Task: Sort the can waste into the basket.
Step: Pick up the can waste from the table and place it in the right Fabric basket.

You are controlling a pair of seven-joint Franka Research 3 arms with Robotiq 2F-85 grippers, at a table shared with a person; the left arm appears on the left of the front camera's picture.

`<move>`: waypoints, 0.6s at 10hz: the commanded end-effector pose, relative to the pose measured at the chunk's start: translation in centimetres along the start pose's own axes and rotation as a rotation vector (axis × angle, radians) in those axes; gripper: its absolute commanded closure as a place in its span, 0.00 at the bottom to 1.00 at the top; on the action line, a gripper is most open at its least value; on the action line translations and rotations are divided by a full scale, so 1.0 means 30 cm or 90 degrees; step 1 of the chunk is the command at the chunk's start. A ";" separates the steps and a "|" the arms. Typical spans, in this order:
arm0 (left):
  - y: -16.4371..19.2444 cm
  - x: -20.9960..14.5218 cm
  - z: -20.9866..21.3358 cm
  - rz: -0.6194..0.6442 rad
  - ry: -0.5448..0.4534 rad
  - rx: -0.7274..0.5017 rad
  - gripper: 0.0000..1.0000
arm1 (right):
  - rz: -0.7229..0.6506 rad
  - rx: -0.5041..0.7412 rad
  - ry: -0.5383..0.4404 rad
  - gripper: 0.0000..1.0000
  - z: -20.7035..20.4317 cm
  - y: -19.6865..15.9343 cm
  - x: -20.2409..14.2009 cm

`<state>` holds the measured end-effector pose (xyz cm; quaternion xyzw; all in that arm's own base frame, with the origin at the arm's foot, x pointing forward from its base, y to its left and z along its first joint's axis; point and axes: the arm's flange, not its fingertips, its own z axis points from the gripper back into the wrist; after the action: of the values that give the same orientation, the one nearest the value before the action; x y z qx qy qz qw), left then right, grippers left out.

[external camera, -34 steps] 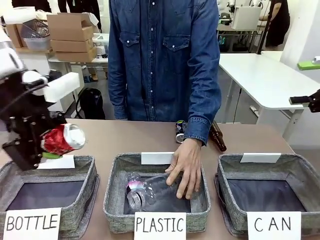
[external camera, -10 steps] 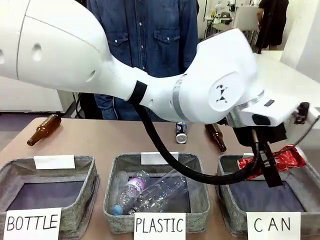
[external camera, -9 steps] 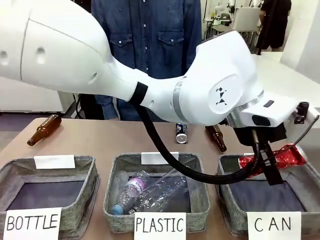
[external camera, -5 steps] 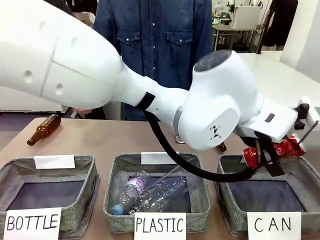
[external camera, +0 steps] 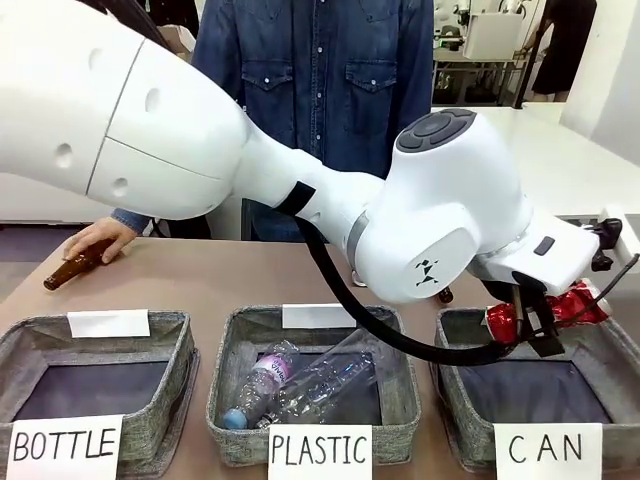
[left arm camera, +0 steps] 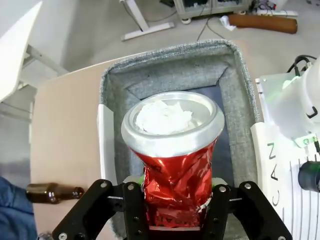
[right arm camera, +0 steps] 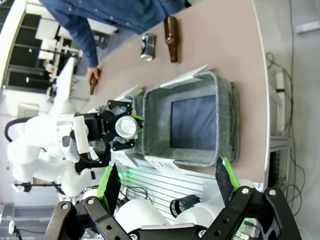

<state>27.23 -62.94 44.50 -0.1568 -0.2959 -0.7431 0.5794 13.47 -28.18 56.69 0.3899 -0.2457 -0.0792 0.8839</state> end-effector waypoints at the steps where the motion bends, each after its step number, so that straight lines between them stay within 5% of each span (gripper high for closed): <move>1: -0.001 0.005 0.020 0.014 0.001 0.000 0.37 | -0.012 -0.008 -0.004 0.00 0.015 0.013 0.004; 2: -0.001 0.007 0.027 0.011 0.004 0.001 0.00 | -0.012 -0.008 -0.004 0.00 0.015 0.013 0.004; 6: -0.002 0.001 0.028 0.017 0.010 -0.003 0.00 | -0.012 -0.008 -0.004 0.00 0.015 0.013 0.004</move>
<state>27.54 -62.74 44.72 -0.1580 -0.2943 -0.7406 0.5831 13.47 -28.18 56.69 0.3899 -0.2457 -0.0792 0.8839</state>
